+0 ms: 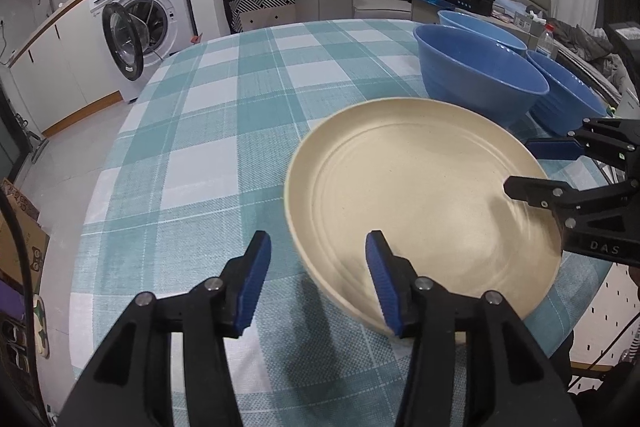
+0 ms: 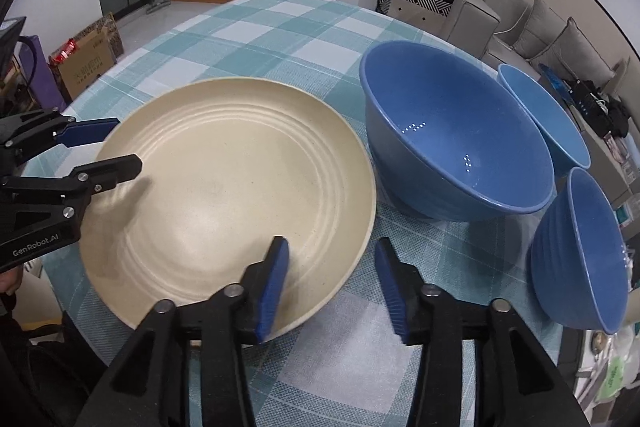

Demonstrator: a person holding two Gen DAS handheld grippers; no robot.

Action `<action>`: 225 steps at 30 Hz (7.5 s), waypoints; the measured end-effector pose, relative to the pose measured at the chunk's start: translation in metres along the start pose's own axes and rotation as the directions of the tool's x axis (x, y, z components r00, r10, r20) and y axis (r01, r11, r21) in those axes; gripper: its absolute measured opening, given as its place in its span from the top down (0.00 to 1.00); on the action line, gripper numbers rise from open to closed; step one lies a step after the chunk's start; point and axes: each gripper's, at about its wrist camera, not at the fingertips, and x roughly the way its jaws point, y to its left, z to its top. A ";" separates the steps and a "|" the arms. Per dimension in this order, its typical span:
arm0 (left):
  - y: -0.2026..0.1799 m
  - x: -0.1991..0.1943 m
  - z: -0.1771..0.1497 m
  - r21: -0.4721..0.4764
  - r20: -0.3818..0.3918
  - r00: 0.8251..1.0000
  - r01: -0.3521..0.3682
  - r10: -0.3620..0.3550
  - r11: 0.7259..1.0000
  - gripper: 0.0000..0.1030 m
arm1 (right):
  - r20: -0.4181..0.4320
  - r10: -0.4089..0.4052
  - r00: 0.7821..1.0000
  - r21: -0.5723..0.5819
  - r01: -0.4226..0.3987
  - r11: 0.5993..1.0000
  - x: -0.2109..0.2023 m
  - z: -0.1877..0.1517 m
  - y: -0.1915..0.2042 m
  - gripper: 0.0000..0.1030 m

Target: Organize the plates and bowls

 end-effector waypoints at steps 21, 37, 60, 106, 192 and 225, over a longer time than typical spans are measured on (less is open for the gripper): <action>-0.019 -0.046 0.035 0.039 0.163 0.986 0.014 -0.020 0.999 0.20 | 0.207 0.099 0.973 0.097 -0.121 0.988 -0.072 0.002 -0.034 0.06; -0.054 -0.058 0.060 0.078 0.220 0.975 0.020 -0.036 0.997 0.00 | 0.275 0.118 0.954 0.139 -0.161 0.977 -0.104 -0.009 -0.060 0.01; -0.072 -0.058 0.090 0.060 0.237 0.968 0.074 -0.086 0.995 0.00 | 0.324 0.055 0.944 0.241 -0.139 0.960 -0.133 -0.019 -0.110 0.01; -0.135 -0.012 0.202 0.155 0.216 0.960 0.146 -0.178 0.977 0.00 | 0.317 -0.122 0.941 0.423 -0.026 0.906 -0.135 0.006 -0.234 0.01; -0.174 0.163 0.280 0.221 -0.047 0.979 0.205 -0.199 0.954 0.02 | 0.020 0.006 1.000 0.491 -0.015 0.871 0.046 0.075 -0.349 0.27; -0.178 0.183 0.283 0.214 -0.125 0.970 0.230 -0.207 0.949 0.40 | -0.058 0.074 0.996 0.502 -0.035 0.864 0.070 0.070 -0.351 0.63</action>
